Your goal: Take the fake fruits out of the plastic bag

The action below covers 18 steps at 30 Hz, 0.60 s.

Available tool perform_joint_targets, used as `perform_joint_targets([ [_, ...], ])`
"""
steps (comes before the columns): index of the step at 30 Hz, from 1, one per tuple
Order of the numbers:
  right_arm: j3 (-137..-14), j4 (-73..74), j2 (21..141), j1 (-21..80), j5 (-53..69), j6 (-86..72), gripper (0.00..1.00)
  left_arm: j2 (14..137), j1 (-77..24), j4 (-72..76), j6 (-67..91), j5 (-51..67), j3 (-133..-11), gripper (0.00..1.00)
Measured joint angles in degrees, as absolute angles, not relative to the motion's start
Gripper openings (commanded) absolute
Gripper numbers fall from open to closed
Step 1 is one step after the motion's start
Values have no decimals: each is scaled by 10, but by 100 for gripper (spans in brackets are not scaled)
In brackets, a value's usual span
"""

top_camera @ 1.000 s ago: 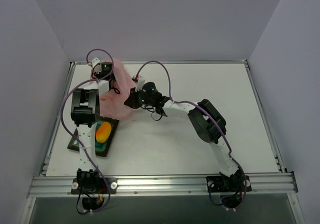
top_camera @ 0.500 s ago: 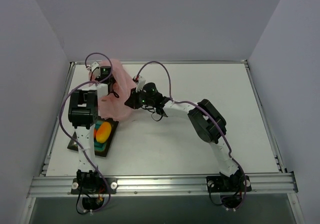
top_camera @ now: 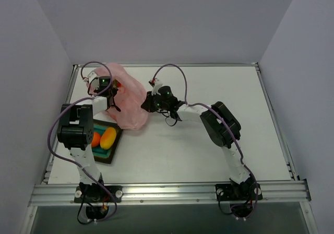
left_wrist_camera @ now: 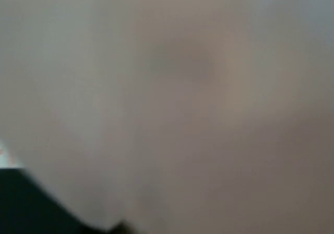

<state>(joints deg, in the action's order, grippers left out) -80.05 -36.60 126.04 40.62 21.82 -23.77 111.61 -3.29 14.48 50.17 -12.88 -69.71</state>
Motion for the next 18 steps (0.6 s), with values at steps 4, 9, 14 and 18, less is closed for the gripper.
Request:
perform_joint_targets([
  [4,-784,-366,1243,391,209,-233,0,1088,-43,146,522,-141,-638,2],
  [9,-780,-349,1225,380,197,-205,0,1090,-68,145,536,-152,-635,23],
  [14,-780,-330,1218,372,196,-178,0,1092,-116,147,525,-187,-649,30],
  [18,-781,-322,1218,367,213,-175,0,1120,-142,147,494,-220,-719,22],
])
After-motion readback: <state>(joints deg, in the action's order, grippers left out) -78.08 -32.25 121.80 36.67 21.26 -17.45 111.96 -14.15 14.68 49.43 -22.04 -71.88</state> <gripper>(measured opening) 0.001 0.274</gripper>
